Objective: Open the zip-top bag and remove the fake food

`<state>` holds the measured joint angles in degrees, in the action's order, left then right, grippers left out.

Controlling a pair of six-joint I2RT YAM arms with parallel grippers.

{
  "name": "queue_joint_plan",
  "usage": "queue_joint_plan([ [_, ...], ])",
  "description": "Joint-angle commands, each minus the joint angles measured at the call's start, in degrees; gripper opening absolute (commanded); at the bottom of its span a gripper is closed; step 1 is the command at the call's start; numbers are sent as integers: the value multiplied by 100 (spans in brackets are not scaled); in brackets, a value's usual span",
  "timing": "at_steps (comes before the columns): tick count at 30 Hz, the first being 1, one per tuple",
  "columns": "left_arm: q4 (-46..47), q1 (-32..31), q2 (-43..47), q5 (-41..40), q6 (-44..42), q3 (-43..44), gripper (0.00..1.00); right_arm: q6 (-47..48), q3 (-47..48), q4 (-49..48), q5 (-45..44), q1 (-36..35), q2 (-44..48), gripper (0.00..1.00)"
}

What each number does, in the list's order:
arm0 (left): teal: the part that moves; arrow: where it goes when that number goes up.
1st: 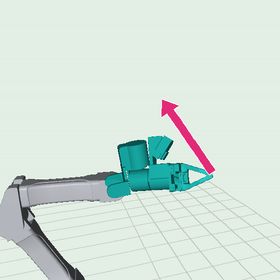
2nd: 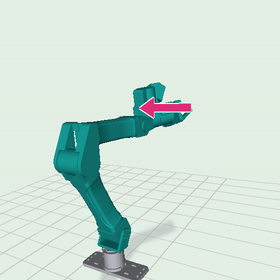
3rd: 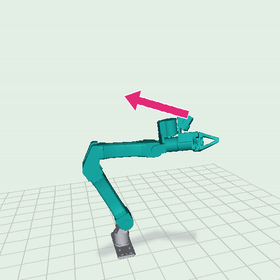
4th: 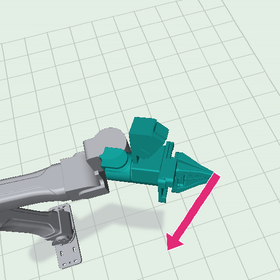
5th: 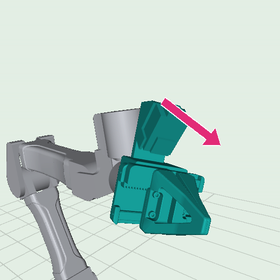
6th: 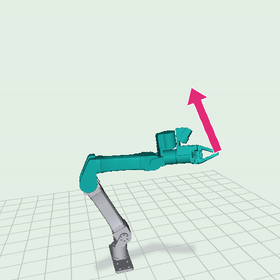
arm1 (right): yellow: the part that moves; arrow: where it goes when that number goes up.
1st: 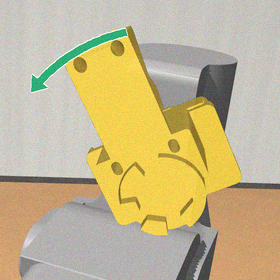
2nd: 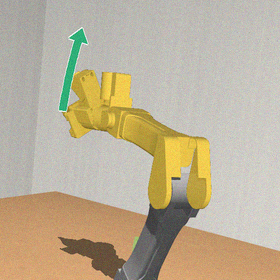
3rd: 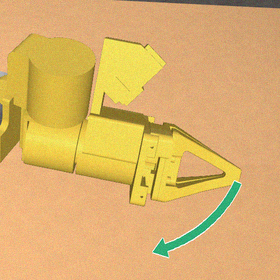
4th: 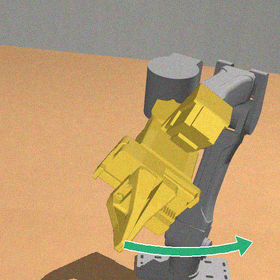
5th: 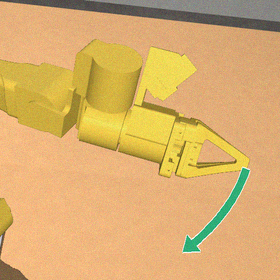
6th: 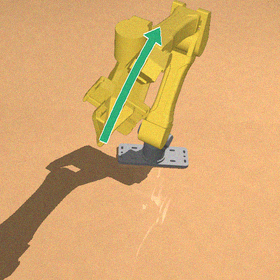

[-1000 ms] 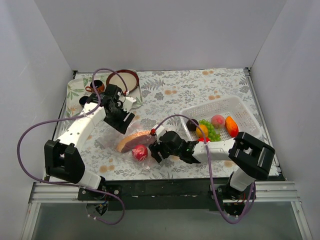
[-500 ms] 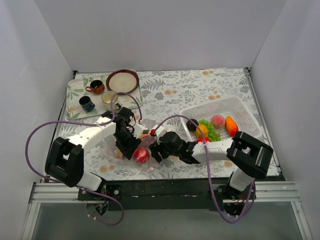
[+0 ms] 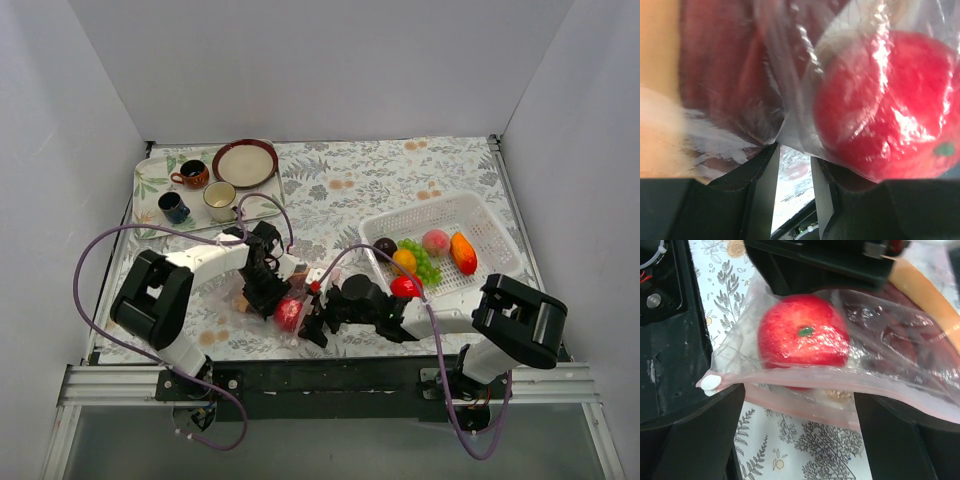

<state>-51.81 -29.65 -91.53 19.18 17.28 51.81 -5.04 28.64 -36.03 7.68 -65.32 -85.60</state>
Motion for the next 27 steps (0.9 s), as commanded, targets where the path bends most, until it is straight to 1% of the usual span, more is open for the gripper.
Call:
queue_joint_plan([
  [1,365,-76,-155,173,135,302,31,407,465,-107,436,-104,-325,98],
  [9,294,-383,-287,306,399,549,30,442,958,-9,208,-148,-852,99],
  [13,312,-699,-287,279,469,523,30,381,1082,-44,-248,-174,-1028,98],
  [17,294,-788,-138,113,470,374,29,416,1117,122,-408,-209,-1038,98],
  [20,408,-718,55,-405,373,93,27,468,994,385,-496,-209,-923,98],
  [21,435,-657,82,-545,355,-30,26,477,951,499,-513,-209,-827,97],
  [22,444,-473,100,-573,329,-66,25,477,924,744,-531,-209,-783,92],
  [24,374,-279,126,-504,259,-84,25,451,828,878,-601,-209,-582,85],
  [25,374,-122,144,-477,241,-84,25,451,723,983,-601,-209,-519,74],
  [27,374,-15,205,-450,232,-84,25,442,617,1019,-601,-209,-256,65],
])
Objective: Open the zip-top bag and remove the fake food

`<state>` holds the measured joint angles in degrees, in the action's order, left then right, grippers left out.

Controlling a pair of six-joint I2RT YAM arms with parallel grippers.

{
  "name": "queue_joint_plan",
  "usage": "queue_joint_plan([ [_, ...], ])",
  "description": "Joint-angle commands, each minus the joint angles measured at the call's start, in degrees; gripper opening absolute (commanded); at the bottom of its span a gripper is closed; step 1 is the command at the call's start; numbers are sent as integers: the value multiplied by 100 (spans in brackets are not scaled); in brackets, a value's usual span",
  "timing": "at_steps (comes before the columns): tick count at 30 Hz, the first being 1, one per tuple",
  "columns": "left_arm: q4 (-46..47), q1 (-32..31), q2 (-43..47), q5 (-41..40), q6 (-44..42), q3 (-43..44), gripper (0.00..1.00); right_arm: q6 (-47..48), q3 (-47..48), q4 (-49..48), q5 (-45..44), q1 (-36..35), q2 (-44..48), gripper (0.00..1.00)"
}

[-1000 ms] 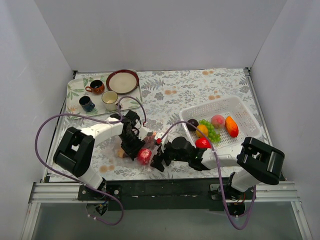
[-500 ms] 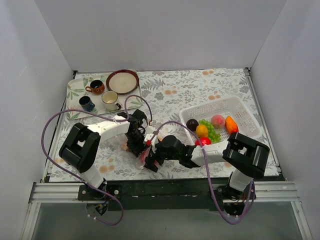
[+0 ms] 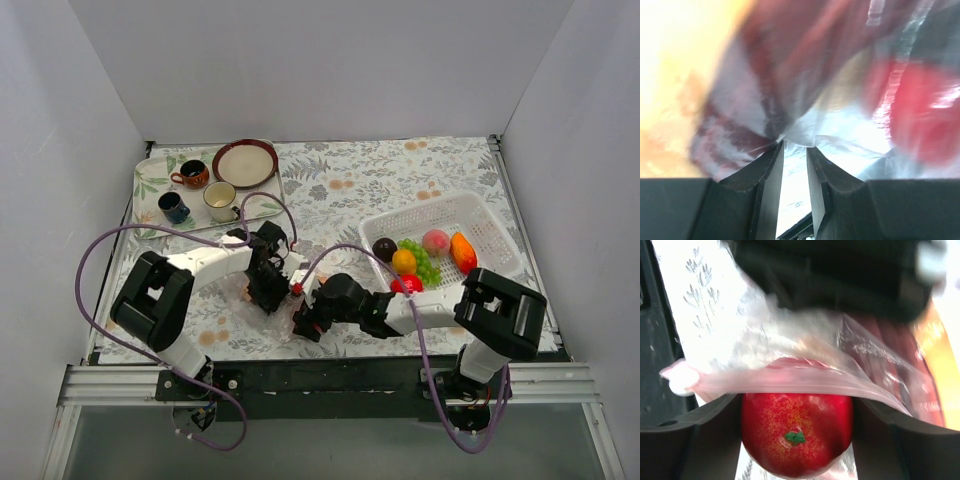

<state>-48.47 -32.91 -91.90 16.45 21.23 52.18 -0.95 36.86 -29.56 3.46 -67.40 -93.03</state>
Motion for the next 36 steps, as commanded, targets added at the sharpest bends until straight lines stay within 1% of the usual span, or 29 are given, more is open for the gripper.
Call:
queue_joint_plan([
  [1,22,302,242,-142,-163,-103,25,7,-267,381,-171,-2,584,54],
  [3,-5,311,269,-98,-137,-68,25,25,-250,653,-241,-2,865,39],
  [4,4,311,269,-80,-128,-68,24,33,-241,749,-293,-2,962,20],
  [5,30,311,260,-98,-111,-68,25,25,-189,1002,-320,-2,1206,7],
  [6,39,311,251,-98,-119,-77,25,25,-153,1144,-564,-2,1339,2],
  [10,101,320,251,-98,-111,-121,25,86,5,1874,-803,25,2112,2],
  [12,110,320,374,33,-128,-191,26,78,5,2164,-803,138,2648,2],
  [14,-57,320,532,235,-120,-139,27,34,5,2358,-1057,410,3139,2],
  [15,-136,329,559,314,-111,-77,27,-19,-3,2419,-1528,542,3281,2],
  [17,-382,355,646,464,-111,142,29,-326,14,2429,-1996,1130,3571,1],
  [18,-478,372,664,743,-111,448,31,-518,75,2429,-2460,1367,3625,1],
  [19,-723,381,673,902,-128,668,33,-772,136,2551,-2525,1909,3634,1],
  [20,-830,390,656,1096,-137,870,37,-888,224,2639,-2570,2184,3565,1],
  [21,-944,399,629,1419,-146,1290,39,-985,329,2814,-2744,2439,3468,1],
  [22,-1128,408,612,1579,-181,1460,40,-1195,600,3216,-2885,2781,3354,1],
  [23,-1156,425,586,1650,-181,1592,41,-1258,690,3368,-3069,2924,3144,1],
  [24,-1156,504,542,1721,-164,1715,41,-1337,813,3543,-3436,3021,3029,1],
  [25,-1069,557,507,1704,-155,1829,41,-1494,1014,3728,-3527,3231,2898,1],
  [26,-990,601,463,1652,-163,1839,41,-1574,1146,4165,-3580,3311,2644,10],
  [27,-859,697,349,1564,-137,1804,40,-1618,1235,4334,-3650,3364,2520,29],
  [28,-605,733,270,1398,-94,1708,39,-1593,1297,4467,-3651,3399,2414,85],
  [29,-507,759,173,1353,-93,1681,39,-1601,1410,4729,-3669,3391,2247,98],
  [32,-155,777,-327,1176,73,1672,36,-1628,1429,4872,-3573,3391,2289,99],
  [34,64,777,-626,1116,187,1751,35,-1479,1359,4802,-3362,3339,2569,99],
  [35,126,777,-689,1106,214,1786,35,-1391,1254,4715,-3335,3277,2684,98],
  [36,179,777,-750,1071,249,1839,35,-1155,1192,4549,-3239,3059,2807,98],
])
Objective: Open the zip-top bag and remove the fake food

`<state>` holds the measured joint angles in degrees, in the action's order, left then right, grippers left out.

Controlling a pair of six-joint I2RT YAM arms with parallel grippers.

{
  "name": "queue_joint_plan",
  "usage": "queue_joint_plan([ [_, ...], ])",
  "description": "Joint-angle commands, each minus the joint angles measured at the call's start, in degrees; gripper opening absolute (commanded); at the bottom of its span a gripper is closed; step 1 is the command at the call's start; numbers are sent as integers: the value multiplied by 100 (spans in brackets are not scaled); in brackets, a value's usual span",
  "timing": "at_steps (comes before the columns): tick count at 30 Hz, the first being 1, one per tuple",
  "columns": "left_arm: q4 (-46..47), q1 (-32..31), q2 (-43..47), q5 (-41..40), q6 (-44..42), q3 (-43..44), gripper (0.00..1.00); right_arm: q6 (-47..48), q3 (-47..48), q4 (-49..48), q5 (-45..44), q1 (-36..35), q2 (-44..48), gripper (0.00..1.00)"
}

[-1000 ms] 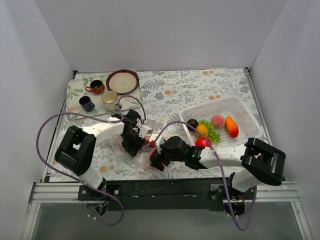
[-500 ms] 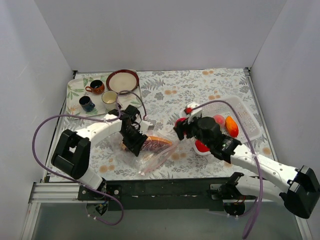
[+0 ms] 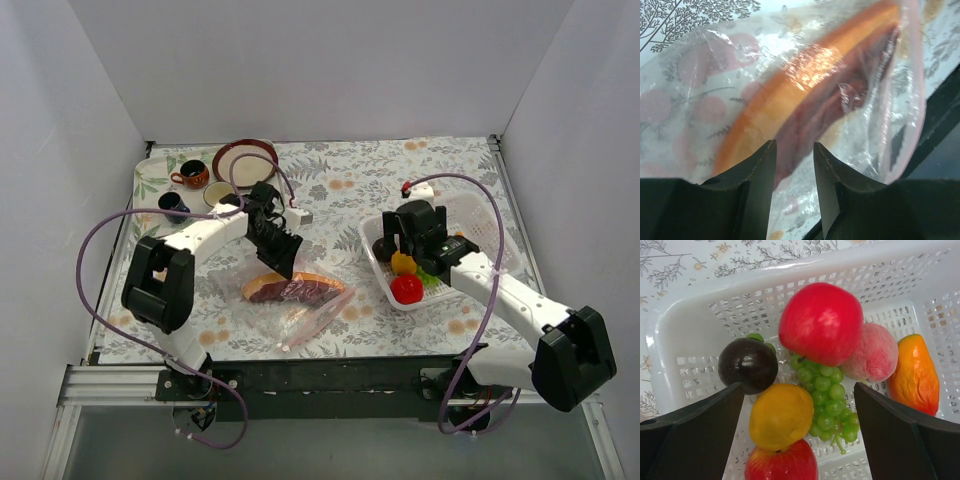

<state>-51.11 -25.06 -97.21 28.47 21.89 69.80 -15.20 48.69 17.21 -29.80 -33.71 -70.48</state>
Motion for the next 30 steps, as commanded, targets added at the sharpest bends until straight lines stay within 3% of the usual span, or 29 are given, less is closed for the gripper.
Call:
queue_joint_plan([
  [1,523,-8,-359,-148,228,121,34,394,-52,-235,97,-476,814,99],
  [5,541,-8,-580,-166,333,394,33,930,-438,-508,-183,-1548,1299,98],
  [8,629,1,-606,-158,403,394,33,1212,-956,-973,-202,-2410,1712,92],
  [11,620,27,-624,-44,439,385,32,1248,-1449,-1404,272,-3026,1880,74],
  [12,629,36,-624,26,491,368,32,1195,-1537,-1483,308,-3236,1854,65],
  [17,699,80,-606,-69,588,350,31,1124,-1670,-2027,624,-3571,1178,42],
  [20,822,98,-659,-578,641,324,30,1151,-1608,-2326,826,-3721,677,22],
  [21,883,98,-668,-771,659,298,30,1160,-1590,-2397,879,-3782,554,10],
  [24,980,98,-756,-1211,711,280,29,1195,-1459,-2599,993,-3897,88,5],
  [30,1016,98,-826,-1230,676,148,29,1353,-1187,-2793,1213,-4037,-686,7],
])
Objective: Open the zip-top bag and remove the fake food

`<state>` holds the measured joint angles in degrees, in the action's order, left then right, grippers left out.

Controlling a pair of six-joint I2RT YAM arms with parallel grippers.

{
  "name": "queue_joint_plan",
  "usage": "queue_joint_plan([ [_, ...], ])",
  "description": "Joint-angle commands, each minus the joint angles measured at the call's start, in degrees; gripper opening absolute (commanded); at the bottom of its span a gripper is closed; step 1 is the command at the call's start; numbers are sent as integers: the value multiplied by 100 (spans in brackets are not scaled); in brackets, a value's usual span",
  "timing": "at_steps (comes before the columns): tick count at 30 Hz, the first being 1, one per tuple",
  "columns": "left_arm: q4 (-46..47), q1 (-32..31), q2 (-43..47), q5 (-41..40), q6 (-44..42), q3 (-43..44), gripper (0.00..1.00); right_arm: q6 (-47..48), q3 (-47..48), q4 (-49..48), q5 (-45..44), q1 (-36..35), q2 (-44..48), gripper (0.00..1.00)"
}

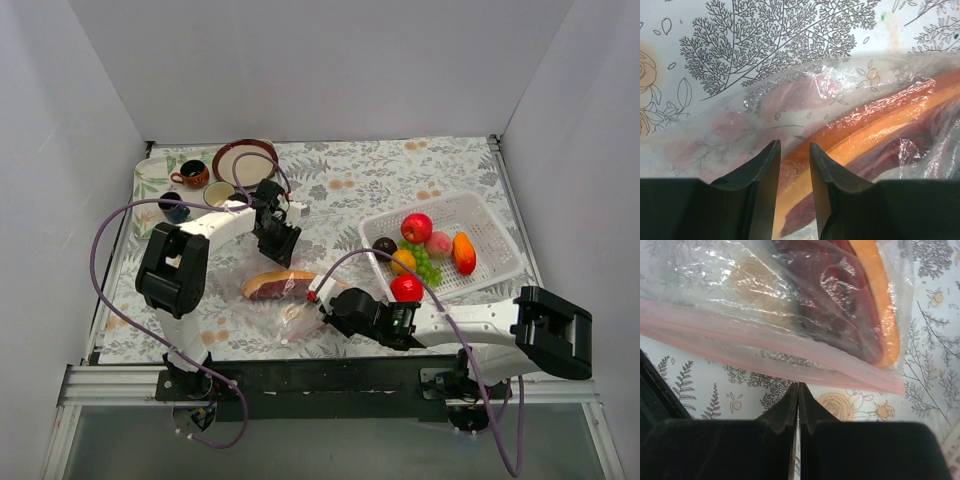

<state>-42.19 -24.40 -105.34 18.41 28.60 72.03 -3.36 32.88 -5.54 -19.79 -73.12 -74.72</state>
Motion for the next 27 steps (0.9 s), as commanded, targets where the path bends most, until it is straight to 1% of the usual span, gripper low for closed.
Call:
queue_joint_plan([
  [1,115,32,-22,-224,-12,-84,29,186,420,-536,239,-106,-384,7],
  [8,150,23,-83,-154,-39,-216,29,327,649,-843,274,-97,-833,14],
  [11,141,-3,-118,-128,-47,-242,29,327,754,-957,161,-97,-1097,32],
  [12,124,-3,-118,-119,-56,-242,28,318,772,-1001,99,-97,-1176,45],
  [15,89,-29,-145,-110,-74,-242,28,581,851,-1168,-112,-97,-1492,59],
  [16,36,-38,-162,-101,-83,-216,27,643,877,-1195,-191,-97,-1650,62],
  [18,-17,-73,-162,-75,-118,-180,27,757,939,-1213,-621,-132,-1809,67],
  [19,-34,-91,-154,-66,-135,-172,27,827,939,-1239,-823,-167,-1905,68],
  [20,-52,-134,-145,-75,-179,-163,27,1037,922,-1317,-1303,-280,-1958,69],
  [21,-96,-161,-153,-66,-188,-172,27,1178,904,-1492,-1552,-342,-2046,70],
  [22,-113,-179,-162,-40,-214,-172,27,1327,904,-1598,-1815,-404,-2108,70],
  [23,-140,-231,-188,13,-249,-163,27,1590,913,-1686,-2375,-500,-2160,70],
  [24,-201,-258,-206,48,-276,-172,27,1732,921,-1800,-2606,-536,-2274,70],
  [27,-263,-337,-233,153,-346,-242,26,2460,773,-2563,-3302,-721,-2398,70],
])
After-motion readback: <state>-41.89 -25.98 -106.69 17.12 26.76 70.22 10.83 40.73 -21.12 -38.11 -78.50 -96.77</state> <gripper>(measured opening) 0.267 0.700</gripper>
